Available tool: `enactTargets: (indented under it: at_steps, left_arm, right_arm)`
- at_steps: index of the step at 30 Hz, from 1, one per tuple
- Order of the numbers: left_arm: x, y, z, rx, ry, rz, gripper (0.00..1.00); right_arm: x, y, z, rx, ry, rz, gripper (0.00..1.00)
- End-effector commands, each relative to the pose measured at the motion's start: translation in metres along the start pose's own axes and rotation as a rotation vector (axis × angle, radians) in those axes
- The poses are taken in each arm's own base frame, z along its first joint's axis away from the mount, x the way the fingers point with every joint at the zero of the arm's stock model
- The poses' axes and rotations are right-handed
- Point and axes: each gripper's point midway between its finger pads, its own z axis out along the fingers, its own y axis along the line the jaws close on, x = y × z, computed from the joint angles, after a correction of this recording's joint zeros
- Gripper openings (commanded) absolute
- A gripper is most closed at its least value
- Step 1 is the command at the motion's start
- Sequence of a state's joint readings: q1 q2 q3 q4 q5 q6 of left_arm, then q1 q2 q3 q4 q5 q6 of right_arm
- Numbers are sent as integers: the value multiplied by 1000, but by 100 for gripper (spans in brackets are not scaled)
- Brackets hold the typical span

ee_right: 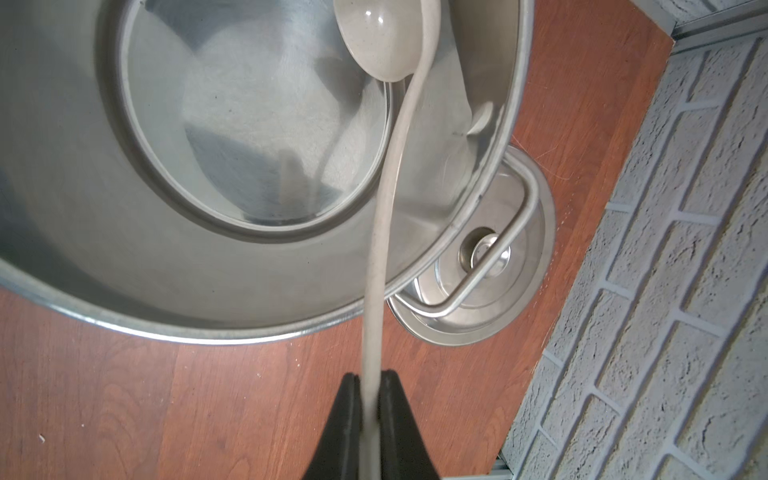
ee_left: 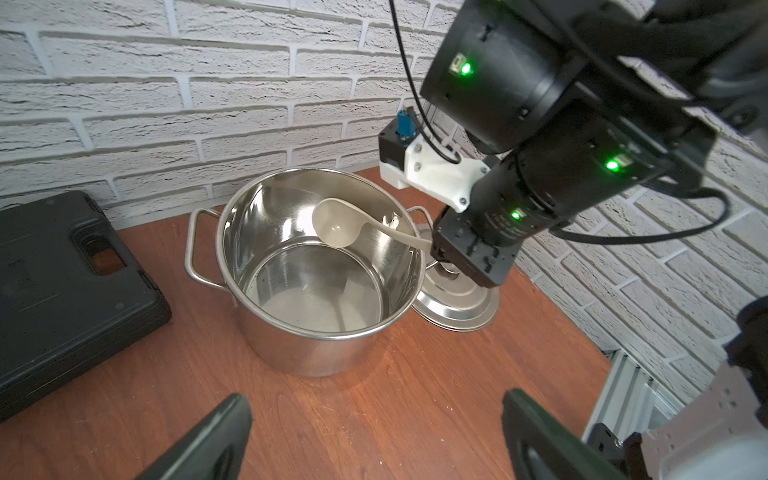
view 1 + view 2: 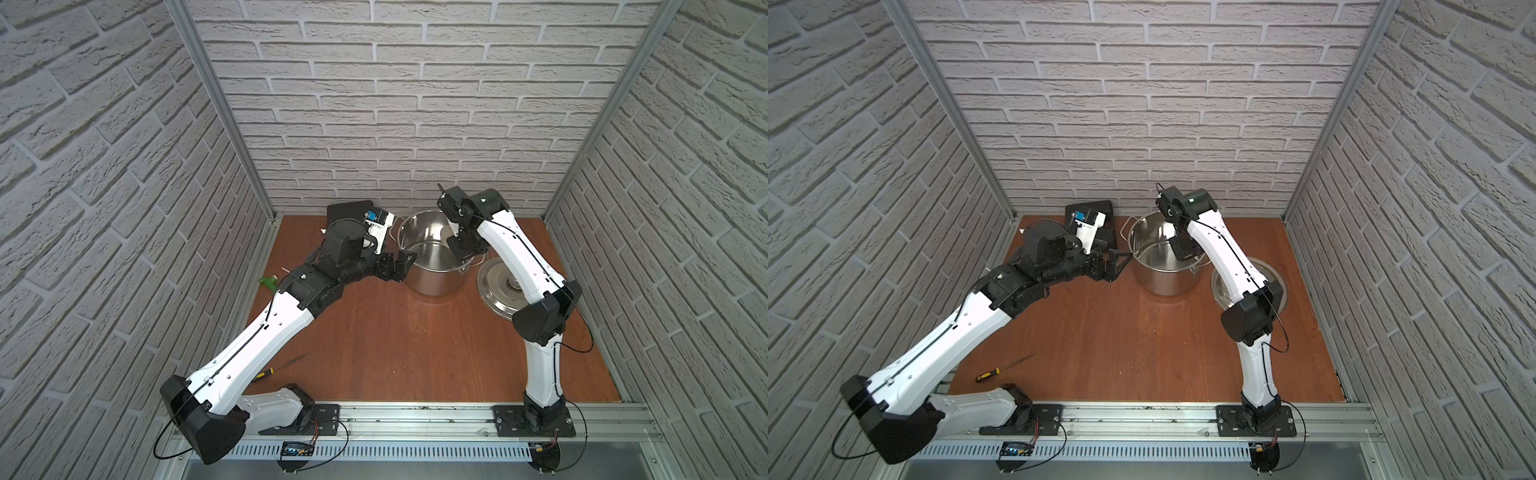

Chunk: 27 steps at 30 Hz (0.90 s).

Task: Stir the soup with a spoon
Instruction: Stir the soup in the pan with a stick.

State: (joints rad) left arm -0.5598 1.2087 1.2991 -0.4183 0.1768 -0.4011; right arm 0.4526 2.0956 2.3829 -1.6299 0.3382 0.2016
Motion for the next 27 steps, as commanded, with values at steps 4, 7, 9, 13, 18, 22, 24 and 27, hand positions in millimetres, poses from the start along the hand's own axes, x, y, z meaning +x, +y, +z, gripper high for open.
enactTargets:
  at_steps: [4, 7, 9, 13, 18, 22, 24, 27]
  left_arm:
    - [-8, -6, -6, 26, -43, 13, 97]
    - [-6, -4, -4, 18, -36, 11, 97]
    - [-7, -3, -5, 13, -41, 11, 98]
    - [-7, -1, -3, 3, -45, 10, 98]
    - [-6, -2, 1, 6, -44, 5, 98]
    - [-6, -3, 2, 6, -44, 7, 98]
    - [-6, -4, 2, 6, -45, 8, 98]
    - [-9, -4, 2, 6, -47, 12, 98]
  right_arm:
    - [-10, 19, -1, -56, 0, -19, 2]
    - [-9, 33, -4, -87, -2, -36, 2]
    - [-4, 42, -6, -97, 9, -60, 2]
    - [10, 48, -9, -103, 52, -77, 2]
    - [26, 32, -13, -69, 52, -56, 2]
    - [39, 14, -14, -51, 72, -27, 2]
    - [42, 2, -18, -50, 53, 4, 2]
    - [41, -10, -17, -40, 47, 28, 2]
